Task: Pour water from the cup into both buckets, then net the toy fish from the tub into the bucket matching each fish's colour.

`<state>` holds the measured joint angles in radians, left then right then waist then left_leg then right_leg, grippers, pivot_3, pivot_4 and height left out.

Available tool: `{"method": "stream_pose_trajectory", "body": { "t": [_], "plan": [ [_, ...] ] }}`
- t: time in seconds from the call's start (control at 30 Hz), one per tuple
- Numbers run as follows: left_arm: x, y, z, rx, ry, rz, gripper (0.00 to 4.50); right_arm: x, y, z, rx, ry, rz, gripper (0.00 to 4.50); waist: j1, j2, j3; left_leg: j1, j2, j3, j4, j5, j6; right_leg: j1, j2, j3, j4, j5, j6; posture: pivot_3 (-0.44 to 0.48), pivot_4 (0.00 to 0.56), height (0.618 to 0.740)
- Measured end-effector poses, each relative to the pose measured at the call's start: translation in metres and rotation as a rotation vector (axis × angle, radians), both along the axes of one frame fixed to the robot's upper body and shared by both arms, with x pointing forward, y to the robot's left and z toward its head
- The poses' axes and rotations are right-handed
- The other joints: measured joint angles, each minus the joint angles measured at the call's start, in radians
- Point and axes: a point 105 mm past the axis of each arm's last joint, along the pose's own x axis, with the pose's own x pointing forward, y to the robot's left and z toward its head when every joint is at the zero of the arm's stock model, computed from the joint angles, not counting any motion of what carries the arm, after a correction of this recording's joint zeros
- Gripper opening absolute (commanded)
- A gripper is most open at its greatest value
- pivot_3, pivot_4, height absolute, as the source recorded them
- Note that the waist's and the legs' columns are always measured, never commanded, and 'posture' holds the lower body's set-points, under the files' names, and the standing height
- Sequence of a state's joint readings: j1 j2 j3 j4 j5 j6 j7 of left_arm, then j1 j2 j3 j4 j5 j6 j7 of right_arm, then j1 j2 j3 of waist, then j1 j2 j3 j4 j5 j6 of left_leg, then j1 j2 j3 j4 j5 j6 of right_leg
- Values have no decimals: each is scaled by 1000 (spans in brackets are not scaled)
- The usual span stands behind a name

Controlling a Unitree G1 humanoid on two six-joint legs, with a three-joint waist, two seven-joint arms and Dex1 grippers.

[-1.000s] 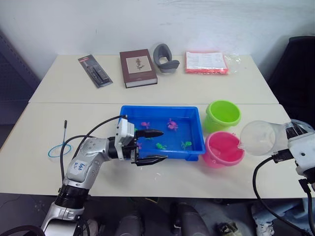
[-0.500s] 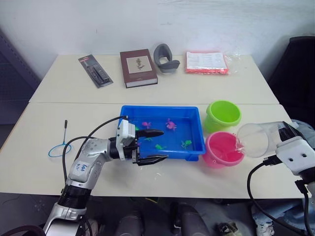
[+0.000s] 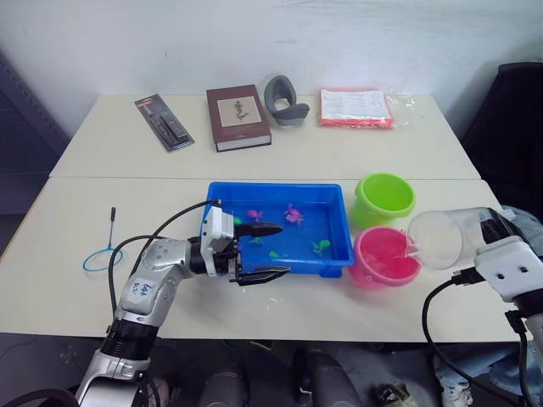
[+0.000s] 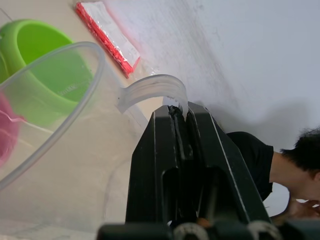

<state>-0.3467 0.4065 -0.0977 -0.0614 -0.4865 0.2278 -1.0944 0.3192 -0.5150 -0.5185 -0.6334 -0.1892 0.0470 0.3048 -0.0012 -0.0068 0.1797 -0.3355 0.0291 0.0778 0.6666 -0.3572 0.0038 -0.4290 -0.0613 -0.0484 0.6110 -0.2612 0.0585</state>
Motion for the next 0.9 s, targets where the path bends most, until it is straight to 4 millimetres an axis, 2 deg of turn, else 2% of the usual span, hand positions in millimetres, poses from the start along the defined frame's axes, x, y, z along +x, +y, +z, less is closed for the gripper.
{"method": "stream_pose_trajectory", "body": {
  "t": [0.1,0.17,0.27,0.4,0.53,0.63,0.77,0.9],
  "plan": [
    [0,0,0,0,1,1,4500,2,-4,-2,138,-15,-9,24,-1,0,0,0,0,0,0,0,0,0,0,0,0,0,0,0,150,740],
    [1,1,-1,0,4,5,4500,4,-15,1,353,-72,-33,24,-1,0,0,0,1,0,1,0,0,0,-2,0,1,0,0,0,150,740],
    [4,3,-4,0,22,20,4500,8,-30,7,584,-115,-52,24,-1,0,0,0,1,0,1,0,0,0,-3,0,1,0,0,0,150,740],
    [8,7,-2,-13,20,56,4500,14,-41,20,751,-141,-50,24,-1,0,0,0,1,0,1,-1,1,-1,-3,0,1,0,0,0,150,740],
    [15,9,4,-34,15,101,4500,32,-52,36,785,-95,-103,24,-1,0,0,0,1,-1,1,0,2,0,-4,0,2,0,0,0,150,740],
    [21,9,10,-49,2,133,4500,47,-63,37,774,-16,-164,24,0,0,0,0,0,-1,0,0,2,-1,-3,0,1,0,0,0,150,740],
    [30,10,13,-73,9,175,4500,66,-60,31,626,105,-183,24,0,0,0,-2,0,-1,0,0,3,-2,-2,-1,0,0,0,0,150,740],
    [33,11,15,-78,6,192,4500,83,-55,35,517,113,-167,24,-2,0,0,-2,0,1,0,0,2,-2,-2,0,-1,1,1,0,150,740]
  ]
}}
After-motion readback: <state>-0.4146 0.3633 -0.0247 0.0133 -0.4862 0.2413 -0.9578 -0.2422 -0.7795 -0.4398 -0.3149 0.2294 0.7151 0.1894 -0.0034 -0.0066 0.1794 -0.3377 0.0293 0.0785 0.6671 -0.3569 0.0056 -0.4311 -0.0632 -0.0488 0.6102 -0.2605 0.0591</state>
